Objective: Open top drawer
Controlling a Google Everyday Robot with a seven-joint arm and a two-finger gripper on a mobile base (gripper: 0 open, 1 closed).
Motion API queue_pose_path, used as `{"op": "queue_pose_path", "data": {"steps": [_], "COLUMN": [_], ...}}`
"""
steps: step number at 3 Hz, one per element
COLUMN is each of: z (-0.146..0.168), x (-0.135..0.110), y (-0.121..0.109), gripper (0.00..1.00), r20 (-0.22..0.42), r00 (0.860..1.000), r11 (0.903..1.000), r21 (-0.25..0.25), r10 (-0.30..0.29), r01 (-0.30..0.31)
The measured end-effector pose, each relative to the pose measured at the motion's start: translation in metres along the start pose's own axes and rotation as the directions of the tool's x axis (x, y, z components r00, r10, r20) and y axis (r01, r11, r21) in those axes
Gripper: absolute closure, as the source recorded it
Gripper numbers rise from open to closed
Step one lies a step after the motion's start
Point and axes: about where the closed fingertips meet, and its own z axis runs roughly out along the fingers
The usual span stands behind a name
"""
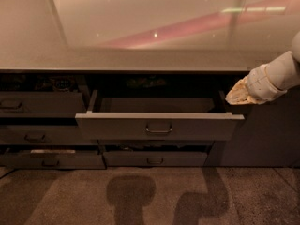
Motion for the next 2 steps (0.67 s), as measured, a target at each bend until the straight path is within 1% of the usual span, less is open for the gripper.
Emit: {"op": "queue_pose_path", "data": {"steps": [1, 2], "z": [0.0221, 0.0223], "x": [0.0359, 0.0358], "y": [-0.0197, -0.0198], "gripper": [1.00, 1.00], "r20": [-0.076, -0.077], "r00": [0.992, 0.992], "r11": [0.9936, 0.9936], "r21": [-0.039, -0.039], "r10": [0.103, 0.103], "r01": [-0.106, -0.106]}}
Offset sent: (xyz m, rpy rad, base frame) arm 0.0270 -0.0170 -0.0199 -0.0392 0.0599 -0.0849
